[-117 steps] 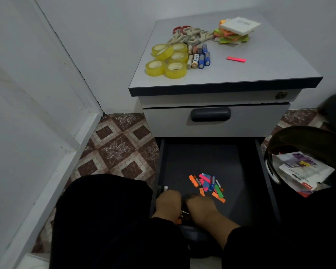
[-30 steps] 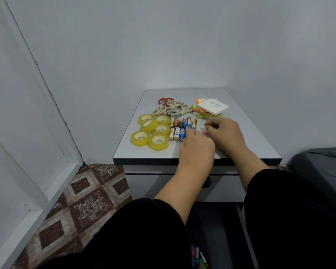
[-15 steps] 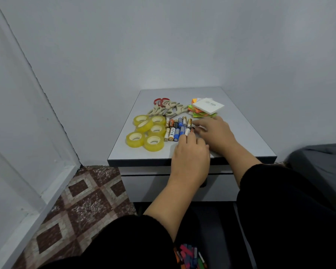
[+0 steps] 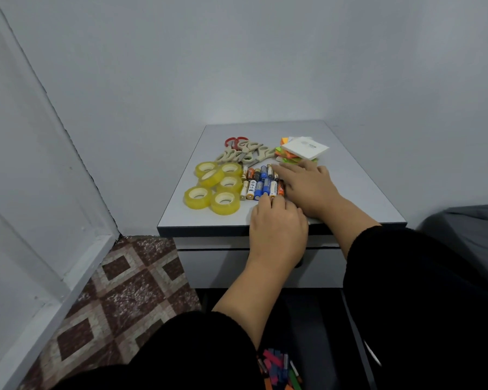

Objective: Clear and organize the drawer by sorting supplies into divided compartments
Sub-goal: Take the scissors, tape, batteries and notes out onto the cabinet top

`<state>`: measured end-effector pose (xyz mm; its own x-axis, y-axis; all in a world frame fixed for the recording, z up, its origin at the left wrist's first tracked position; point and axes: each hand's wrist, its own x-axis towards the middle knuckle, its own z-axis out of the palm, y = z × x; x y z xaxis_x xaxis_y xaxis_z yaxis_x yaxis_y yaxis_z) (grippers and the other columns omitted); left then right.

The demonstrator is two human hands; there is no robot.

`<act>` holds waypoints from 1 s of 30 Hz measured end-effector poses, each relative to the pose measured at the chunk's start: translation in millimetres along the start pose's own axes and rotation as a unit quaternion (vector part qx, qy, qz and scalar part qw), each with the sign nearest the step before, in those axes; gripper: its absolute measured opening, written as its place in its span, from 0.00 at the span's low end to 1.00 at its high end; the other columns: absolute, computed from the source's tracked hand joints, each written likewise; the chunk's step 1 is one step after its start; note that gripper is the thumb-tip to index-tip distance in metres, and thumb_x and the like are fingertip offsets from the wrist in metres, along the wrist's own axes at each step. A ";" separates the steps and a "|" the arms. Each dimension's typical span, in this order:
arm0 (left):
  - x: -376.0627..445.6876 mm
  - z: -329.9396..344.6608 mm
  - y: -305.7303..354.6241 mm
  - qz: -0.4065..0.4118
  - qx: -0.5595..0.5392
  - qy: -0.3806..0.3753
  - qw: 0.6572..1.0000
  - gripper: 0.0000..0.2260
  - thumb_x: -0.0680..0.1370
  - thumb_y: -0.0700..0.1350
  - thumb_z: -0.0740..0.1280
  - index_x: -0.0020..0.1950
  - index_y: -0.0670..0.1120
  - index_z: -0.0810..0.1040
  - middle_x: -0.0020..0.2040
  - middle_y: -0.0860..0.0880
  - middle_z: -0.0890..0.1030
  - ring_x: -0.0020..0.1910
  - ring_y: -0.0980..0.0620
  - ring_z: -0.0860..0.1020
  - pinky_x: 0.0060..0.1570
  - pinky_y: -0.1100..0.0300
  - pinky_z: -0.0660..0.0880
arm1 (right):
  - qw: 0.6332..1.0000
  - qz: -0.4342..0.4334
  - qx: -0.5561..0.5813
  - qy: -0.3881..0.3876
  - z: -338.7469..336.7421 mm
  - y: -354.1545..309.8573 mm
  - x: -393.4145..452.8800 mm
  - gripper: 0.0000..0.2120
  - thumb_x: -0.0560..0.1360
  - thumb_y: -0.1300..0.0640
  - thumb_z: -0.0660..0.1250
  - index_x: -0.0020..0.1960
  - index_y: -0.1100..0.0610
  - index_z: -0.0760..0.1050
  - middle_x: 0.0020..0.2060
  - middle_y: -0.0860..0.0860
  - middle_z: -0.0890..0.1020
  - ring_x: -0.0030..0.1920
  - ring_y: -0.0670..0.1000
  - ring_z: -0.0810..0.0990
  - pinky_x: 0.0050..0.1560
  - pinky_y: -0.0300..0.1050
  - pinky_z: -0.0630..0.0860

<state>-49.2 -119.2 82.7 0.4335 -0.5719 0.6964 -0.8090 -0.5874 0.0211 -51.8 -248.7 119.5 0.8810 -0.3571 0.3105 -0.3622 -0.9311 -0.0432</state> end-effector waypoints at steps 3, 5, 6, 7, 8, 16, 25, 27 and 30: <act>-2.1 2.3 0.6 0.004 -0.003 0.007 1.000 0.16 0.77 0.46 0.56 0.39 0.43 0.80 0.38 0.45 0.79 0.41 0.46 0.74 0.38 0.55 0.70 | 0.999 0.003 -0.019 -0.032 -0.5 0.7 3.5 0.23 0.81 0.51 0.50 0.76 0.41 0.55 0.77 0.47 0.55 0.74 0.55 0.55 0.68 0.54 0.56; -2.6 2.3 0.9 0.003 -0.002 0.007 1.000 0.17 0.78 0.47 0.55 0.40 0.43 0.80 0.38 0.45 0.79 0.41 0.46 0.73 0.38 0.54 0.70 | 0.999 0.001 -0.006 -0.033 -1.5 0.2 3.0 0.23 0.81 0.51 0.51 0.75 0.39 0.57 0.77 0.47 0.56 0.74 0.55 0.55 0.68 0.54 0.55; -2.5 2.4 1.2 0.002 -0.003 0.009 1.000 0.17 0.78 0.47 0.54 0.40 0.43 0.80 0.39 0.46 0.79 0.41 0.47 0.73 0.38 0.54 0.70 | 1.000 0.002 0.001 -0.026 -1.9 -0.1 2.1 0.23 0.81 0.52 0.51 0.74 0.39 0.59 0.76 0.47 0.57 0.74 0.54 0.55 0.68 0.54 0.56; -2.6 2.7 1.3 0.000 -0.006 0.012 1.000 0.17 0.78 0.47 0.54 0.40 0.43 0.80 0.39 0.46 0.79 0.41 0.47 0.73 0.38 0.54 0.70 | 1.000 0.005 0.006 -0.019 -1.9 -0.4 1.6 0.23 0.80 0.52 0.52 0.74 0.40 0.59 0.76 0.47 0.58 0.74 0.54 0.56 0.68 0.54 0.56; -2.9 2.6 1.5 -0.004 -0.008 0.012 1.000 0.17 0.78 0.47 0.54 0.40 0.43 0.80 0.39 0.46 0.79 0.41 0.47 0.73 0.38 0.54 0.71 | 1.000 0.008 0.007 -0.015 -1.8 -0.4 1.6 0.23 0.80 0.53 0.52 0.74 0.41 0.60 0.76 0.47 0.59 0.74 0.54 0.56 0.68 0.53 0.56; -3.3 1.2 1.7 -0.004 0.005 0.017 1.000 0.17 0.77 0.47 0.54 0.40 0.43 0.80 0.38 0.46 0.79 0.41 0.47 0.74 0.37 0.55 0.71 | 0.999 0.008 0.036 0.004 -1.2 0.8 1.2 0.23 0.79 0.55 0.55 0.73 0.41 0.62 0.75 0.46 0.61 0.73 0.53 0.57 0.68 0.53 0.57; -1.7 5.3 0.1 -0.024 -0.019 0.005 1.000 0.17 0.77 0.48 0.54 0.43 0.42 0.80 0.41 0.46 0.80 0.44 0.45 0.75 0.39 0.54 0.72 | 0.996 0.041 0.062 0.049 -1.4 1.0 -0.9 0.17 0.78 0.54 0.58 0.66 0.50 0.72 0.66 0.51 0.73 0.68 0.54 0.64 0.63 0.51 0.62; -2.1 5.9 0.2 -0.031 -0.025 0.001 0.999 0.17 0.76 0.48 0.54 0.43 0.43 0.80 0.42 0.46 0.80 0.45 0.45 0.75 0.39 0.54 0.72 | 0.996 0.038 0.058 0.048 -1.1 1.5 -0.9 0.16 0.78 0.53 0.58 0.65 0.50 0.73 0.66 0.51 0.73 0.68 0.53 0.64 0.63 0.51 0.62; -2.7 5.7 0.0 -0.033 -0.035 -0.002 0.999 0.16 0.76 0.48 0.54 0.44 0.42 0.80 0.43 0.45 0.80 0.45 0.45 0.75 0.39 0.54 0.72 | 0.996 0.034 0.059 0.050 -1.3 1.0 -0.9 0.16 0.79 0.53 0.58 0.65 0.49 0.73 0.66 0.51 0.73 0.68 0.54 0.64 0.63 0.51 0.62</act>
<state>-48.0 -121.0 76.7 0.4886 -0.5361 0.6884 -0.8042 -0.5827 0.1170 -53.4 -249.2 120.4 0.8192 -0.4153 0.3956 -0.3759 -0.9097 -0.1768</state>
